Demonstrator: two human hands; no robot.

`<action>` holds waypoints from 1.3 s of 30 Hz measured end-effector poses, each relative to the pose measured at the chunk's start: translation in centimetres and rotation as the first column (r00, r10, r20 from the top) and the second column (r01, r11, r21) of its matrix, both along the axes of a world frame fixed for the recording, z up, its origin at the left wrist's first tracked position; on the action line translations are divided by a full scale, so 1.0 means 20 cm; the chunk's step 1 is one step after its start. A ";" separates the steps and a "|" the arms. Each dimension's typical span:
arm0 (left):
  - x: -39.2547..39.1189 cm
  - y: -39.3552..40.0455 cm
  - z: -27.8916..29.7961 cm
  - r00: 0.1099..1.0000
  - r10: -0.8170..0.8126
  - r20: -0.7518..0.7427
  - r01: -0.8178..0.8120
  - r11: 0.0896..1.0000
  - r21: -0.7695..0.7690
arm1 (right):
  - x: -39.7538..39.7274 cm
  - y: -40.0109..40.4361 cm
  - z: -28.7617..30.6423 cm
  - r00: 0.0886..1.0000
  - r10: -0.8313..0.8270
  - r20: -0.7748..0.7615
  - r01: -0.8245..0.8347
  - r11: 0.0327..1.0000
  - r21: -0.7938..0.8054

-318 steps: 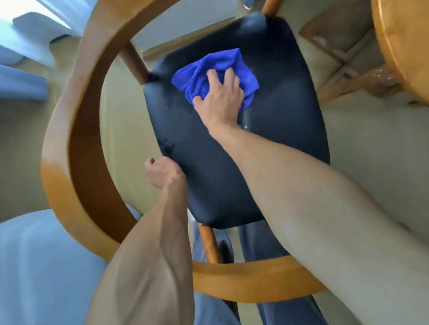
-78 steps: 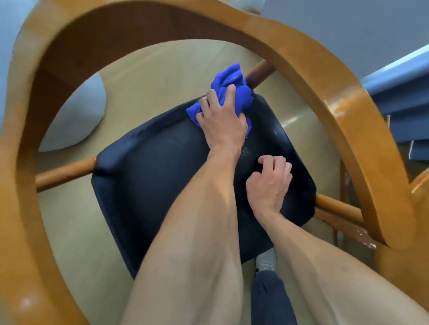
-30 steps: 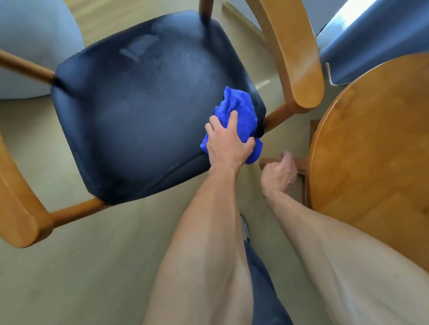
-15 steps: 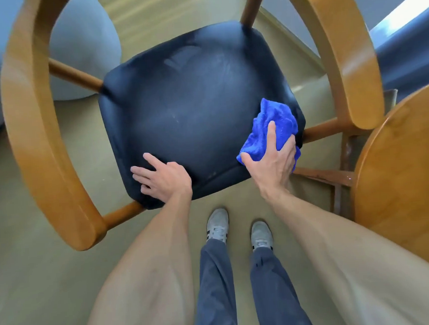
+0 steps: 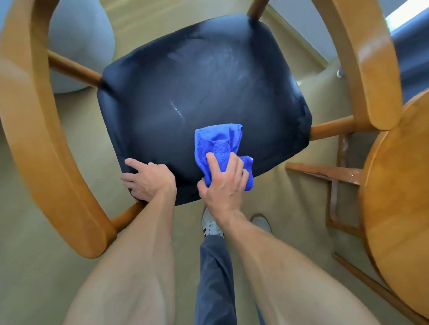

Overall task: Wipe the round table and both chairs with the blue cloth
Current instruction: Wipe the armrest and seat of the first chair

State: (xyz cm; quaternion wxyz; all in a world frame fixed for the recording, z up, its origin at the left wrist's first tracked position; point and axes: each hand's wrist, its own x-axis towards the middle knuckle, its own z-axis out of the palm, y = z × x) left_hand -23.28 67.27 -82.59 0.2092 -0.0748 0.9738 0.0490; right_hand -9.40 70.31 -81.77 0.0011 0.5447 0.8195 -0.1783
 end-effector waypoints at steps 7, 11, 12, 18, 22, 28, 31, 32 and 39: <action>0.16 0.11 0.00 0.855 -0.492 -0.164 0.501 0.865 0.017 | 0.11 0.25 -0.07 0.985 -0.002 -0.172 0.024 0.992 0.123; 0.27 0.29 -0.01 0.812 -0.562 -0.158 0.576 0.815 0.062 | 0.06 0.45 -0.07 0.961 -0.215 -0.174 0.238 0.963 0.124; 0.29 0.33 -0.01 0.815 -0.561 -0.146 0.575 0.815 0.070 | 0.06 0.53 -0.07 0.945 -0.280 -0.172 0.302 0.945 0.122; 0.33 0.42 0.00 0.831 -0.546 -0.108 0.553 0.831 0.055 | 0.09 0.93 -0.06 0.700 -0.693 -0.174 0.711 0.700 0.072; 0.31 0.40 0.01 0.832 -0.543 -0.115 0.551 0.832 0.057 | 0.00 0.94 -0.01 0.713 -0.700 -0.043 0.701 0.714 0.002; 0.17 0.38 0.03 0.876 -0.466 -0.122 0.474 0.880 0.045 | -0.24 0.85 0.00 0.831 -0.550 -0.079 0.554 0.831 0.039; 0.01 0.32 -0.01 0.947 -0.294 -0.129 0.301 0.953 0.036 | -0.32 0.88 0.00 0.838 -0.538 -0.091 0.545 0.832 0.102; -0.04 0.29 -0.03 0.957 -0.258 -0.131 0.264 0.964 0.035 | -0.35 0.90 0.00 0.854 -0.513 -0.092 0.520 0.847 0.110; -0.09 0.20 -0.09 0.939 -0.308 -0.157 0.319 0.946 0.053 | -0.85 1.02 0.03 0.938 -0.324 -0.126 0.327 0.945 0.005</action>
